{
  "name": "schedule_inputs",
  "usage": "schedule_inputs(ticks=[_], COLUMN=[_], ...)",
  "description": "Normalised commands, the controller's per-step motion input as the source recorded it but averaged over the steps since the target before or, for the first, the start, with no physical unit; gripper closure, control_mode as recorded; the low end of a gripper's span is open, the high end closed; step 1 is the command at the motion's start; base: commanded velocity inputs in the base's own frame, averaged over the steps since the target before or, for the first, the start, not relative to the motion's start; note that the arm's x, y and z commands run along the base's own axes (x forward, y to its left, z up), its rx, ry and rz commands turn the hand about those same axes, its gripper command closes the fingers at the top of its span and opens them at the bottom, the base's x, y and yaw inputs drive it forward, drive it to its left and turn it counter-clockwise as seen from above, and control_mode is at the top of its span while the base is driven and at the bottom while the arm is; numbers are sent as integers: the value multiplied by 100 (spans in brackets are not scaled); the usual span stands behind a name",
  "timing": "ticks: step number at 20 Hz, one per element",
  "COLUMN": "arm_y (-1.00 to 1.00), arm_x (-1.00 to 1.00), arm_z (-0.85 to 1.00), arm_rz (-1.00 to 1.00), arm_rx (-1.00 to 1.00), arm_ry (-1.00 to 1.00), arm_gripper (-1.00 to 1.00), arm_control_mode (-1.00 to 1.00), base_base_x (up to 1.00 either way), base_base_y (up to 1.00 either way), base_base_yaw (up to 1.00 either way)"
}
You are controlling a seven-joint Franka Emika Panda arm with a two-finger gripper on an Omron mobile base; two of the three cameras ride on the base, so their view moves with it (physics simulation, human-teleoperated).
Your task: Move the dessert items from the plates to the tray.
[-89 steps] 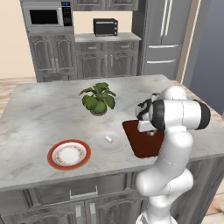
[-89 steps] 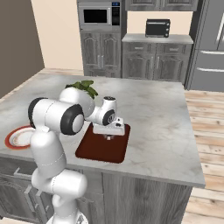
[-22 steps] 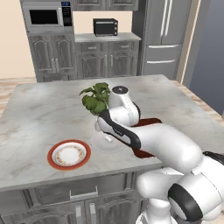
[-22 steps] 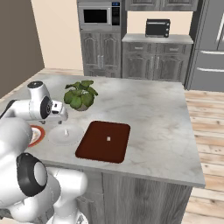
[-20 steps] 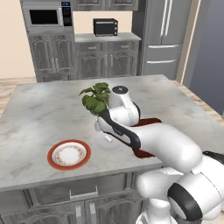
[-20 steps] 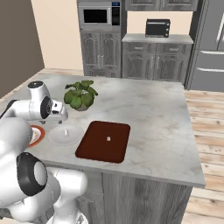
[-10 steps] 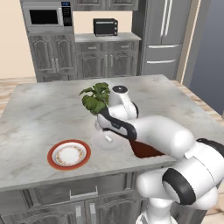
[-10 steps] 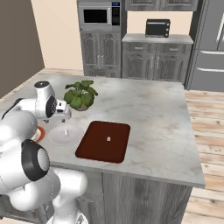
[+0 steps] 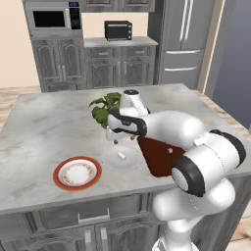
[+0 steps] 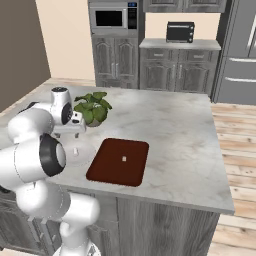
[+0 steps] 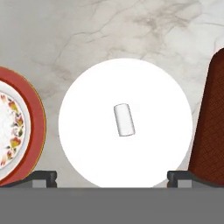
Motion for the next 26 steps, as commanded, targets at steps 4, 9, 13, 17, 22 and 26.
schedule_inputs(ticks=[4, 9, 13, 17, 22, 26], arm_y=[0, 0, 0, 0, -1, 0], arm_x=[26, 5, 5, 14, 2, 5], arm_z=[-30, -39, -31, -17, -13, -5], arm_rz=[5, 3, 3, 0, 0, 0], arm_rx=[-1, -1, 0, 0, 0, 0], arm_ry=[6, -6, -7, 0, -1, 0], arm_gripper=[-100, -100, -100, -100, -100, -100], arm_control_mode=[-100, -100, -100, -100, -100, -100], base_base_x=[0, 0, 0, 0, 0, 0], base_base_y=[0, 0, 0, 0, 0, 0], base_base_yaw=[0, 0, 0, 0, 0, 0])
